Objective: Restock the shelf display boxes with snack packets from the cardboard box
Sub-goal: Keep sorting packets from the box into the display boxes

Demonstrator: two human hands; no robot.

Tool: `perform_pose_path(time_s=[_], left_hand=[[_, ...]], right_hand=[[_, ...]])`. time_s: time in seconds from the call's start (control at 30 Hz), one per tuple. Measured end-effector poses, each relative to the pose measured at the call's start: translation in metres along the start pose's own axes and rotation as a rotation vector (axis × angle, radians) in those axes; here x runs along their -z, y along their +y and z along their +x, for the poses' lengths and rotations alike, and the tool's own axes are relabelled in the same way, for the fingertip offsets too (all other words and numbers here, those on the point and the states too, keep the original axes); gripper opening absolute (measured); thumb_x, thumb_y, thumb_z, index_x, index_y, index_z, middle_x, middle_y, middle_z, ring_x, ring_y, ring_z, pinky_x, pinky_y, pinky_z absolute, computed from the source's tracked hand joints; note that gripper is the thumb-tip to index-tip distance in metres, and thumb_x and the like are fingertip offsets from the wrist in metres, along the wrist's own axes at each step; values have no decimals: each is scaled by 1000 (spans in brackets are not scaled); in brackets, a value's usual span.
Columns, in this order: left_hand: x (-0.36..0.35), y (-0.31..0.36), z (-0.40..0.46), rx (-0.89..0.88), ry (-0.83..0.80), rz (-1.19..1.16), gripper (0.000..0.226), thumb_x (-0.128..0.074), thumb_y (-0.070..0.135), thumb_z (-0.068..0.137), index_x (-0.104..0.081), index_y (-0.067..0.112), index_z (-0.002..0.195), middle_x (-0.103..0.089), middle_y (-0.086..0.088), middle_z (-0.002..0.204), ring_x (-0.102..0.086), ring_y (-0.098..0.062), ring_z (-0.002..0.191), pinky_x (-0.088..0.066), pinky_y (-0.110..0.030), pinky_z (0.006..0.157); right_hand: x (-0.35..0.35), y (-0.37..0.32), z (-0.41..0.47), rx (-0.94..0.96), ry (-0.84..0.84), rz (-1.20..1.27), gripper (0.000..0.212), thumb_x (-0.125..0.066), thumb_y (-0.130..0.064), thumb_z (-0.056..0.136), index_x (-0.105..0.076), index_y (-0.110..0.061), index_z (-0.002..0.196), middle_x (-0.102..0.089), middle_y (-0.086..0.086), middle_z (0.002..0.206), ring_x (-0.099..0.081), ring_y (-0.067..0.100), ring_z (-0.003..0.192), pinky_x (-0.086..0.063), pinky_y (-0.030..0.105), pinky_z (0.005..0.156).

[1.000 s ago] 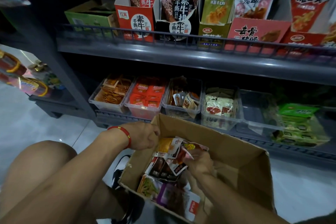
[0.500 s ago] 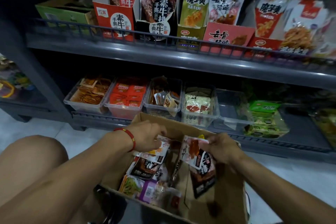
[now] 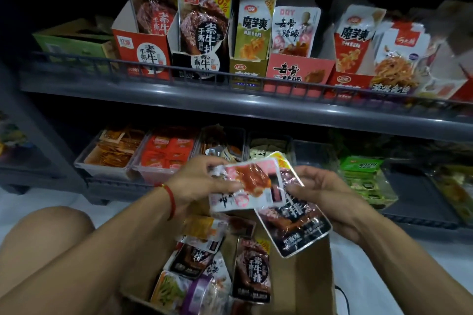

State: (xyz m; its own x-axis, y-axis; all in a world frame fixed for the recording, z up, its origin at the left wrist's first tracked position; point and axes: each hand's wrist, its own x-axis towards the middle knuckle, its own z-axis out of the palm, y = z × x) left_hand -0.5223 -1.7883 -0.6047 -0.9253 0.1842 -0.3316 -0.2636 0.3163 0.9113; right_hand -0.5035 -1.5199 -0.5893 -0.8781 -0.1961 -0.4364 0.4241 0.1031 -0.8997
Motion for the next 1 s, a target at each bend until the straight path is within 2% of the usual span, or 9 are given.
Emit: perform_pose_path(time_s=[0.1, 0.33, 0.4, 0.53, 0.63, 0.73, 0.83, 0.93, 1.0], left_hand=[[13, 2, 4, 2, 138, -145, 36, -89, 11, 71, -75, 6, 104, -79, -13, 96, -77, -34, 92, -62, -49, 86], [7, -4, 6, 36, 318, -261, 16, -76, 0, 86, -75, 2, 102, -78, -19, 96, -76, -36, 88, -62, -40, 74], [2, 3, 3, 46, 279, -317, 16, -74, 1, 88, -74, 4, 104, -79, -15, 97, -77, -32, 90, -63, -47, 83], [-8, 17, -6, 35, 84, -407, 22, -70, 3, 91, -68, 5, 113, -76, -17, 107, -74, -33, 98, -55, -58, 93], [-10, 21, -8, -17, 12, -437, 24, -69, 5, 93, -66, 11, 115, -73, -18, 117, -69, -39, 111, -53, -62, 97], [-6, 23, -12, -41, 28, -466, 30, -70, -3, 90, -65, 11, 116, -72, -20, 117, -70, -40, 110, -54, -64, 93], [4, 27, -15, -90, 116, -499, 34, -68, -13, 86, -65, 9, 112, -75, -22, 108, -71, -42, 104, -53, -67, 93], [26, 31, -13, -187, 325, -532, 35, -70, -14, 82, -69, 15, 102, -77, -19, 99, -71, -46, 100, -53, -69, 90], [41, 33, -14, -231, 460, -555, 37, -72, -11, 81, -71, 21, 98, -78, -14, 93, -73, -42, 93, -58, -64, 85]], right_hand=[[16, -5, 1, 41, 103, 65, 25, -66, 1, 91, -66, 0, 116, -76, 22, 103, -75, 35, 88, -62, 44, 76], [26, -11, 1, 110, 211, 180, 29, -67, 3, 87, -64, -1, 115, -75, 24, 104, -75, 37, 86, -58, 53, 85], [18, -14, -2, 159, 200, 207, 39, -67, 4, 84, -60, -6, 121, -76, 20, 107, -75, 36, 92, -59, 51, 82], [-9, -14, -7, 233, 108, 222, 52, -64, 6, 88, -54, -21, 131, -74, 14, 115, -72, 34, 106, -59, 59, 85], [-28, -14, -4, 386, 195, 90, 56, -65, 5, 90, -49, -27, 133, -74, 8, 114, -72, 26, 107, -63, 47, 79], [-39, -16, -3, 490, 302, -145, 73, -68, 1, 91, -39, -39, 144, -76, 0, 107, -73, 15, 101, -63, 36, 74], [-44, -39, -10, 554, 316, -352, 77, -75, -7, 87, -41, -49, 141, -75, -13, 107, -72, 6, 100, -62, 32, 78], [-52, -91, -15, 650, 261, -333, 77, -75, -6, 83, -46, -56, 132, -67, -12, 124, -71, 10, 104, -63, 29, 71], [-61, -135, -11, 773, 296, -350, 79, -73, -2, 85, -44, -54, 137, -58, -21, 129, -70, 6, 105, -61, 23, 67]])
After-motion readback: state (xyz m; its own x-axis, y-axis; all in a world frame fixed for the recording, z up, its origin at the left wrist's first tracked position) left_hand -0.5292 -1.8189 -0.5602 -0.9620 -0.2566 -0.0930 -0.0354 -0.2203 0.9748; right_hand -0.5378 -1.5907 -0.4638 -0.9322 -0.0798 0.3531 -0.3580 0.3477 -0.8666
